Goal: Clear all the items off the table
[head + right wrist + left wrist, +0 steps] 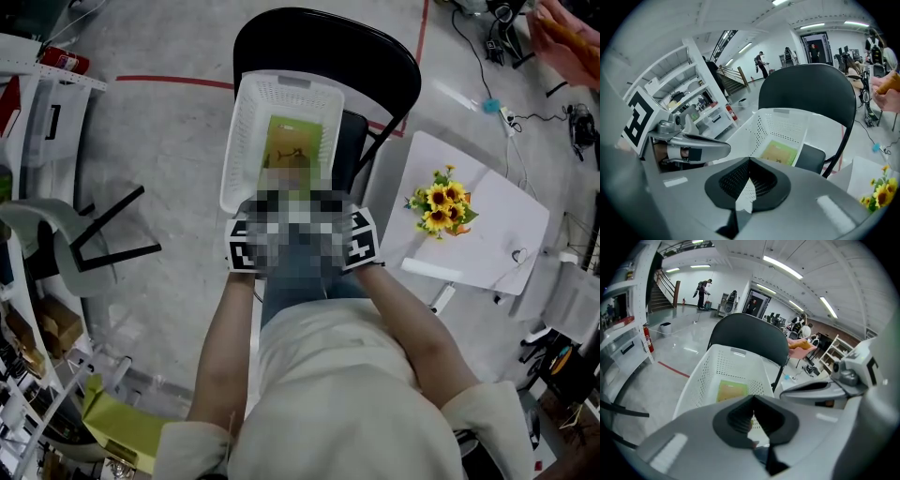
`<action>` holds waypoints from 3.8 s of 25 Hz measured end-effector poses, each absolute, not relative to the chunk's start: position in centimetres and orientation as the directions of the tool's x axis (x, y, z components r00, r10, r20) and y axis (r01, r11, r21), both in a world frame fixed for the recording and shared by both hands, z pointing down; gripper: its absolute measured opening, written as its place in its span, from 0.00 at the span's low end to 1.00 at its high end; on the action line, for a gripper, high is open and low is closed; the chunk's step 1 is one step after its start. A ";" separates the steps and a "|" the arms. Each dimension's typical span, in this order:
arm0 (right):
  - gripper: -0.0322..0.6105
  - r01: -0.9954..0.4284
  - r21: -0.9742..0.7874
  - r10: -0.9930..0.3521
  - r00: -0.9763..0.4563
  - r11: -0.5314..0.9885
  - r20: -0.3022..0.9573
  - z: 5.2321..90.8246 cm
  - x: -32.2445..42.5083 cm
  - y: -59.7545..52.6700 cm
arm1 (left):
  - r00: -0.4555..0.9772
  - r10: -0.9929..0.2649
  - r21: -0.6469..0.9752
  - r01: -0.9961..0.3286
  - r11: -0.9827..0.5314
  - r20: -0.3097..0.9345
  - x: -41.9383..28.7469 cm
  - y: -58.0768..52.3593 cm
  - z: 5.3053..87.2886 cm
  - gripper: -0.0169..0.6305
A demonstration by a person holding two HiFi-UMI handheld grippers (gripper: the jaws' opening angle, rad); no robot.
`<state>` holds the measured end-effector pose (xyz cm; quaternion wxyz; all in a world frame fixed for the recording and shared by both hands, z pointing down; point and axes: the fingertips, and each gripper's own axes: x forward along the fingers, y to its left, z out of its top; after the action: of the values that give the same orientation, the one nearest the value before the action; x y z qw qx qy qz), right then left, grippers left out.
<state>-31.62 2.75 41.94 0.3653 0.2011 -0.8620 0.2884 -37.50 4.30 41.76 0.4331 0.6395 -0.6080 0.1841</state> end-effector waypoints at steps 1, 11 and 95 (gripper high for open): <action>0.05 -0.553 -0.350 -0.133 -0.654 0.756 0.745 41.8 -31.6 2.7 | 0.188 -0.618 0.326 -0.938 0.116 0.763 -37.5 4.3 41.7 0.04; 0.05 -0.524 -0.341 -0.118 -0.659 0.781 0.742 40.6 -30.2 2.5 | 0.159 -0.625 0.314 -0.938 0.146 0.764 -35.9 4.5 40.5 0.04; 0.05 -0.753 -0.244 -0.398 -0.559 0.612 0.728 36.1 -6.6 19.2 | 0.396 -0.616 0.368 -0.912 -0.180 0.681 -13.2 19.8 35.2 0.04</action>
<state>-6.61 19.16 36.14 0.3207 0.3430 -0.8385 0.2765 -13.20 19.82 35.16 0.3819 0.7432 -0.5141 0.1939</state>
